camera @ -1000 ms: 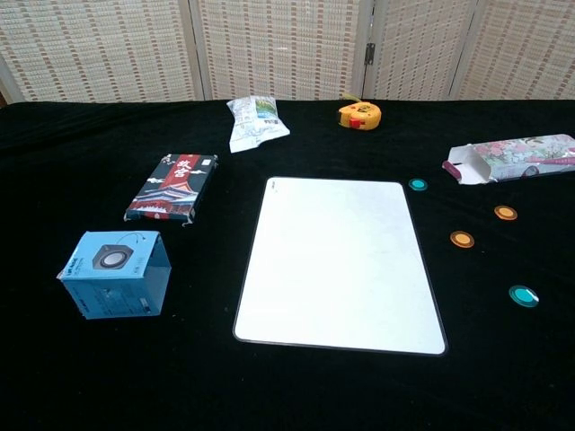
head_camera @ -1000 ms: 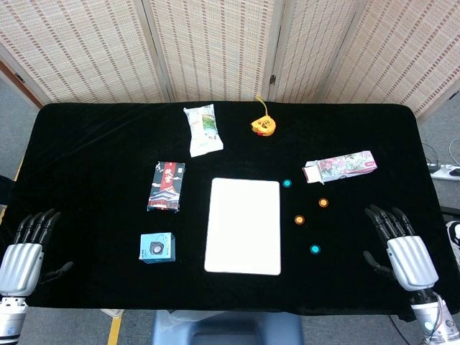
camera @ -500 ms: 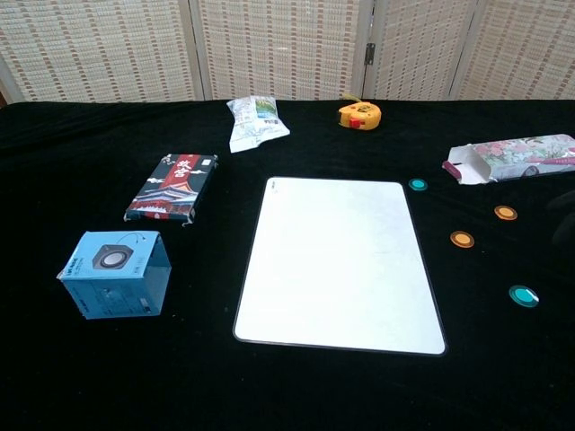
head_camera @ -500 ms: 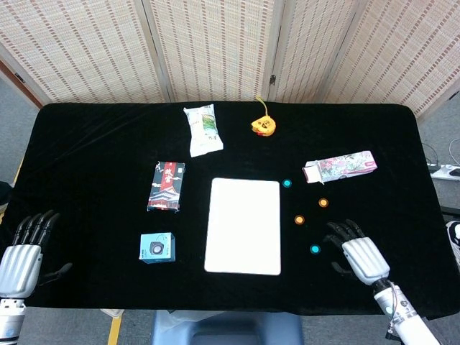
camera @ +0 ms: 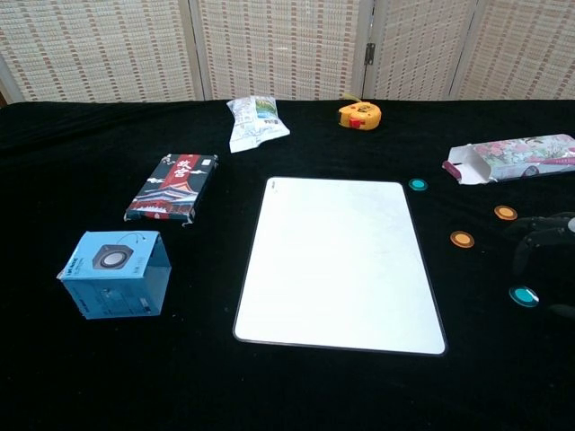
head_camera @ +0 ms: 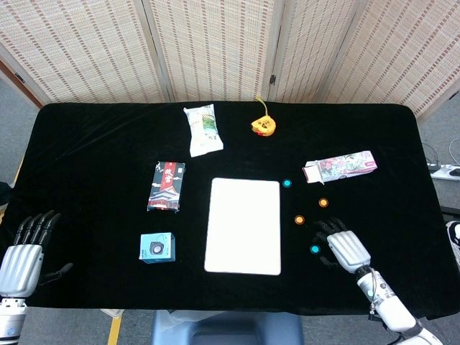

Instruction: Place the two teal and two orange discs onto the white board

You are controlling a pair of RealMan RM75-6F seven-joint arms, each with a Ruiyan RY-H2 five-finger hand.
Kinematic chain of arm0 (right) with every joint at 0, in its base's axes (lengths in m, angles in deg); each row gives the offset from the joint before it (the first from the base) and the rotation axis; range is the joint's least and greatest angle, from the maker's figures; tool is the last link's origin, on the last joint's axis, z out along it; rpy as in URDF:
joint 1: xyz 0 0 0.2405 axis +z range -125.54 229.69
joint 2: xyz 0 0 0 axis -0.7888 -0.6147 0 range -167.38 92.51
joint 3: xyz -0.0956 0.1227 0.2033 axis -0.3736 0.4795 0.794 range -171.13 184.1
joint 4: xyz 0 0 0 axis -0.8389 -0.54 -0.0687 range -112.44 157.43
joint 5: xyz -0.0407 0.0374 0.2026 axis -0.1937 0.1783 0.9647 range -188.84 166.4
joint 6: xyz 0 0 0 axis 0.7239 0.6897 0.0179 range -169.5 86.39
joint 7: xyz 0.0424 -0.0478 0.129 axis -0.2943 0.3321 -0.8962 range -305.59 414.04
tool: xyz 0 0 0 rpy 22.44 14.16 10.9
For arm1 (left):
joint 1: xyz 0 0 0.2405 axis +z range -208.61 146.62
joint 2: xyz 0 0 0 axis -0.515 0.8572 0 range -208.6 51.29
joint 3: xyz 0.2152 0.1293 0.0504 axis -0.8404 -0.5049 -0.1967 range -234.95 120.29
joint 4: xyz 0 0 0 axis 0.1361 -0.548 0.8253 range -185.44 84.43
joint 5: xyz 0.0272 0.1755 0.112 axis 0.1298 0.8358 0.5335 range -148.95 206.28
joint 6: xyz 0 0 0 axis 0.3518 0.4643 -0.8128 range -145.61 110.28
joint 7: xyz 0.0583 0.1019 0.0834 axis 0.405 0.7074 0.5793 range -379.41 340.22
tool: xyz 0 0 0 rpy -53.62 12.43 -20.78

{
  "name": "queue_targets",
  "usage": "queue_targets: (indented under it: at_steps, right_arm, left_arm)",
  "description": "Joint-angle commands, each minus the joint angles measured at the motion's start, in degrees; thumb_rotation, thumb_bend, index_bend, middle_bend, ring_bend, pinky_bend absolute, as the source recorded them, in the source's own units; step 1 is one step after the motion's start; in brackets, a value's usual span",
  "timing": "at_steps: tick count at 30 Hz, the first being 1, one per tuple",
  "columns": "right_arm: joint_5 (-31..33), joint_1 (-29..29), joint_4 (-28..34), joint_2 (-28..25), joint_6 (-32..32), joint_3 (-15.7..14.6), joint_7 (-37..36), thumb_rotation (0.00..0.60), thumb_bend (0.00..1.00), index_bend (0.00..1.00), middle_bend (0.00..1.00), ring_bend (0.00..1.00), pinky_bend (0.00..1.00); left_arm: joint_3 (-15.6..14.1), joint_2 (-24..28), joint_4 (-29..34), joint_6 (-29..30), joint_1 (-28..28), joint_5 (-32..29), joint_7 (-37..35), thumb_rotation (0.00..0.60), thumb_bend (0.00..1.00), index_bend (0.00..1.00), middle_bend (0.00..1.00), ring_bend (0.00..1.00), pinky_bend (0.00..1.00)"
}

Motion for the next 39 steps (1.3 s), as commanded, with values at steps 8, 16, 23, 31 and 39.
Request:
queue_targets:
  at_steps: [8, 16, 23, 31, 39]
  right_arm:
    - [1.3, 1.9, -2.3, 2.2, -2.1, 0.2, -0.4, 0.600, 0.38, 0.43, 0.16, 0.12, 0.04]
    - [2.9, 2.4, -3.1, 2.6, -2.8, 0.1, 0.0, 0.600, 0.38, 0.45, 0.16, 0.12, 0.04]
    - [3.5, 2.8, -3.3, 3.0, -3.0, 0.1, -0.3, 0.600, 0.38, 0.52, 0.20, 0.13, 0.04]
    - [1.0, 3.7, 0.8, 0.8, -0.5, 0.4, -0.9, 0.600, 0.40, 0.56, 0.22, 0.14, 0.04]
    - [-1.2, 10.7, 6.8, 1.9, -6.0, 2.8, 2.1, 0.600, 0.40, 0.56, 0.23, 0.14, 0.04]
  left_arm:
    - [0.0, -0.2, -0.6, 0.0, 0.2, -0.4, -0.4, 0.600, 0.15, 0.04, 0.08, 0.06, 0.00]
    - [0.0, -0.4, -1.1, -0.1, 0.2, -0.6, -0.8, 0.600, 0.15, 0.04, 0.08, 0.06, 0.00]
    - [0.0, -0.7, -1.5, -0.2, 0.2, -0.6, -1.1, 0.600, 0.15, 0.04, 0.08, 0.06, 0.00]
    - [0.0, -0.7, -1.8, -0.3, 0.2, -0.7, -1.4, 0.600, 0.15, 0.04, 0.08, 0.06, 0.00]
    - [0.0, -0.5, -1.6, 0.3, 0.5, -0.5, -1.4, 0.600, 0.15, 0.04, 0.08, 0.06, 0.00]
